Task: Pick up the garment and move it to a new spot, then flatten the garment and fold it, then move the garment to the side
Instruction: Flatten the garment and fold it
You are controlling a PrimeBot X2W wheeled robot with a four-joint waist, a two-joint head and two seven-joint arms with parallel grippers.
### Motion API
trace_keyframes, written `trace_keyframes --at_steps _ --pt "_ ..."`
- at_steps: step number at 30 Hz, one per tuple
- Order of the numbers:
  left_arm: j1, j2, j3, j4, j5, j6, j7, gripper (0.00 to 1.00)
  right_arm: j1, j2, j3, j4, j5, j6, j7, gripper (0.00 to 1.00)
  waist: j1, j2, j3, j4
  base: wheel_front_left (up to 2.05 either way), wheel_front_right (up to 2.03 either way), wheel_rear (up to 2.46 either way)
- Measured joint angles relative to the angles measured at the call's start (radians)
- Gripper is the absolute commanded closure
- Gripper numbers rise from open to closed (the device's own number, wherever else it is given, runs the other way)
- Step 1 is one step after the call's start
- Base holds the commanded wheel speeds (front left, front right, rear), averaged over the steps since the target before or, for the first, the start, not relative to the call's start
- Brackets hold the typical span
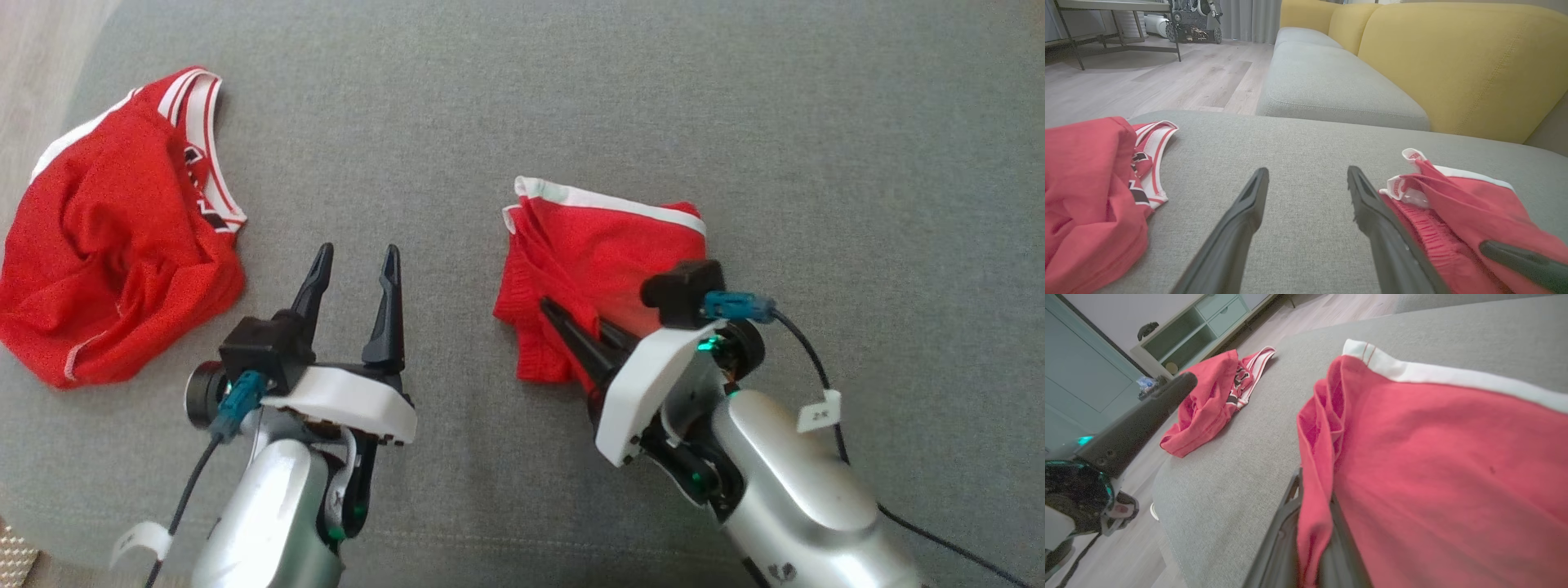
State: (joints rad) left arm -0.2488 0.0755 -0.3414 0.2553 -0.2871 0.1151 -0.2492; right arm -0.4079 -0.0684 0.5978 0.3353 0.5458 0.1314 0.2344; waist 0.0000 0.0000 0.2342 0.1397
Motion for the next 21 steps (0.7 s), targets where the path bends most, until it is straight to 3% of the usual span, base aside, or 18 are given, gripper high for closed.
trace_keyframes --at_steps 4,5,6,7,15,21 --pt "0.0 -0.003 0.0 0.003 -0.001 0.001 0.0 0.0 -0.037 -0.001 0.052 0.053 0.016 0.0 -0.029 1.0 0.0 0.0 0.012 0.006 0.0 0.0 0.0" --pt "0.0 -0.003 0.0 0.004 -0.001 0.001 0.0 0.0 -0.041 -0.001 0.059 0.06 0.019 0.0 -0.045 0.72 0.0 0.0 0.014 0.005 0.0 0.0 0.0" --pt "0.0 -0.003 0.001 0.004 -0.001 0.001 0.0 0.0 -0.046 -0.002 0.069 0.067 0.022 0.0 -0.058 0.27 0.0 0.0 0.015 0.003 0.0 0.0 0.0" --pt "0.0 -0.003 0.001 0.004 -0.001 0.001 0.0 0.0 -0.051 -0.002 0.078 0.071 0.023 0.0 -0.069 0.0 0.0 0.0 0.016 0.001 0.0 0.0 0.0" --pt "0.0 -0.005 0.005 0.006 0.0 0.005 0.0 0.0 -0.075 -0.002 0.091 0.017 0.0 0.0 -0.193 0.0 0.0 0.0 0.008 -0.024 0.0 0.0 0.0" --pt "0.0 -0.001 0.021 0.005 0.0 0.009 0.0 0.0 -0.067 -0.002 -0.084 -0.047 -0.082 0.0 -0.261 0.0 0.0 0.0 -0.005 -0.045 0.0 0.0 0.0"
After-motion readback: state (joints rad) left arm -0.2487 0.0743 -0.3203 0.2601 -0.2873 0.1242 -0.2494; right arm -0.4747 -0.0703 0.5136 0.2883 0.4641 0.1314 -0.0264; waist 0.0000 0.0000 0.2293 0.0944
